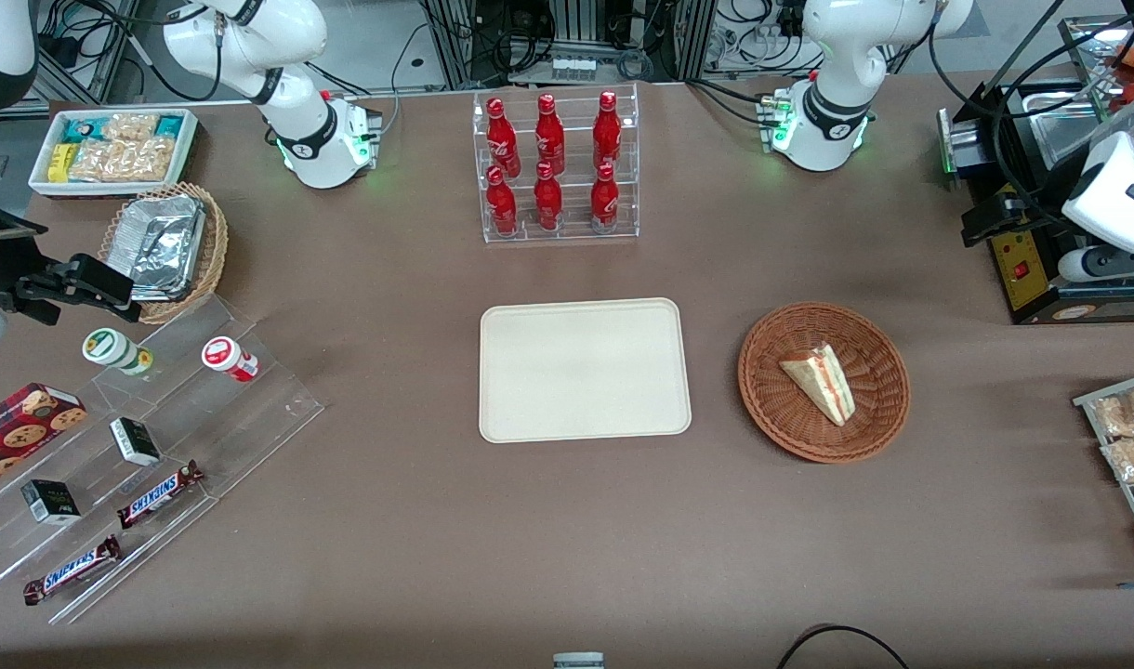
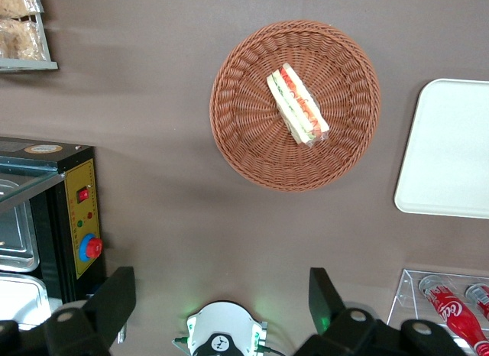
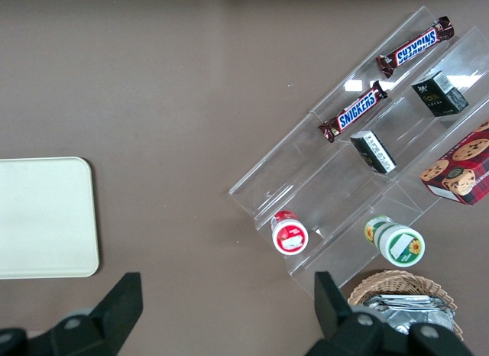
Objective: Place sandwich from basket to tray
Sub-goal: 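Move the left gripper down over the sandwich in the wicker basket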
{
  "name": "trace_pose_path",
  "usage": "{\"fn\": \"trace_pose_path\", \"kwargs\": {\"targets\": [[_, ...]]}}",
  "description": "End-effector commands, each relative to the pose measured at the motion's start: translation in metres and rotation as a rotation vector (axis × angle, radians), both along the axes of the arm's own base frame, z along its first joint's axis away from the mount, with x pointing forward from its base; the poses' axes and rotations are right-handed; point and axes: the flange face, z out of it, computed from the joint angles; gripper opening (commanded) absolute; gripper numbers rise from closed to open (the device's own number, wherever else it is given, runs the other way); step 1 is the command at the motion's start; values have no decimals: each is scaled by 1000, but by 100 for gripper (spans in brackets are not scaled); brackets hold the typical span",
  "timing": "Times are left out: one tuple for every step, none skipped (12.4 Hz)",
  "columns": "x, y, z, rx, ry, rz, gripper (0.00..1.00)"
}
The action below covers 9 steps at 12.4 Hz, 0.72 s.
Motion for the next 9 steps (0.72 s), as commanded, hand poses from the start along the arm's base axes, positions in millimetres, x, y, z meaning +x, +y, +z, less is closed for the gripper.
{"fn": "trace_pose_path", "kwargs": {"targets": [[-6, -2, -2, 3, 29, -38, 100], [-5, -3, -9, 1, 47, -44, 100], [0, -10, -24, 4, 79, -59, 100], [3, -19, -36, 6, 101, -78, 100], [4, -21, -52, 5, 125, -81, 100], [8, -24, -68, 3, 134, -86, 100], [9, -32, -88, 5, 135, -103, 100], [11, -38, -108, 4, 114, -115, 100], [10, -39, -130, 4, 103, -120, 100]]}}
